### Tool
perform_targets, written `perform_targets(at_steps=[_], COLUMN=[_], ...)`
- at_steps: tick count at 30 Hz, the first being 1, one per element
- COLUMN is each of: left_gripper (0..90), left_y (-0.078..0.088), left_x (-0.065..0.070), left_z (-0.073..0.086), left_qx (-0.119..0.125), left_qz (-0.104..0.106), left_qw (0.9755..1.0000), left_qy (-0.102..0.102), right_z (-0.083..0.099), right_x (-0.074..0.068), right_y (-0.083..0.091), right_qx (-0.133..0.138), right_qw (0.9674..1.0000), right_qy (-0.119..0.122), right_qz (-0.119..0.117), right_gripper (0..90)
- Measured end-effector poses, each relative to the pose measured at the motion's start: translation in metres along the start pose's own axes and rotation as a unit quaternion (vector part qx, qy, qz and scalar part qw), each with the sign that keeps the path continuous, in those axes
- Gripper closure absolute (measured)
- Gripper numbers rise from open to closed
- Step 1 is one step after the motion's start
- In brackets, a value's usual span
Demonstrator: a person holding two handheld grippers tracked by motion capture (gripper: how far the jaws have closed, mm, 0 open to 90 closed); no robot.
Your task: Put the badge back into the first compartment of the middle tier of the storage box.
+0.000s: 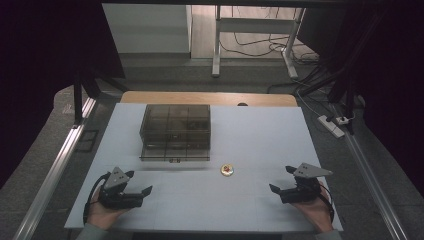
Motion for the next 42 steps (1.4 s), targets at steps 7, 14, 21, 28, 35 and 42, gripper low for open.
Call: perform_targets(at_steps=[7, 14, 21, 28, 35, 42], left_gripper=[14.7, 14.9, 15.2, 15.5, 15.6, 15.7], left_y=[-0.0031, -0.0016, -0.0034, -0.0038, -0.0047, -0.0056], left_x=[-0.0031, -0.0017, -0.0008, -0.0003, 0.0006, 0.0005], left_z=[0.0013, -0.0001, -0.0002, 0.0001, -0.0003, -0.0002], left_qx=[-0.002, 0.002, -0.001, -0.003, -0.004, -0.006], left_qz=[0.004, 0.003, 0.005, 0.004, 0.005, 0.005], left_qw=[0.9999, 1.0, 1.0, 1.0, 1.0, 1.0], left_qy=[0.009, 0.005, 0.0, -0.001, -0.002, -0.002], right_z=[0.0013, 0.0004, 0.0013, 0.0017, 0.0015, -0.0001], right_x=[-0.0005, 0.0004, -0.0002, -0.0015, -0.0024, -0.0038], right_y=[-0.0021, 0.0003, -0.0015, -0.0022, -0.0022, -0.0022], right_qx=[0.0, 0.002, 0.0, 0.0, 0.0, 0.0], right_qw=[0.9999, 0.9999, 1.0, 0.9999, 0.9999, 0.9999], right_qy=[-0.01, -0.012, -0.009, -0.01, -0.01, -0.011], right_qz=[-0.005, -0.002, -0.003, -0.004, -0.006, -0.012], right_gripper=[7.4, 7.6, 7.8, 7.8, 8.0, 8.1])
Point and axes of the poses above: each handheld gripper's, and its own axes: y roughly backward along the jaws, z roughly out of its underside, x roughly to its right, the point moved 7 cm from there along -y, roughly forward along the jaws, and after that the axes turned 15 degrees about z, right-handed, at the moved point
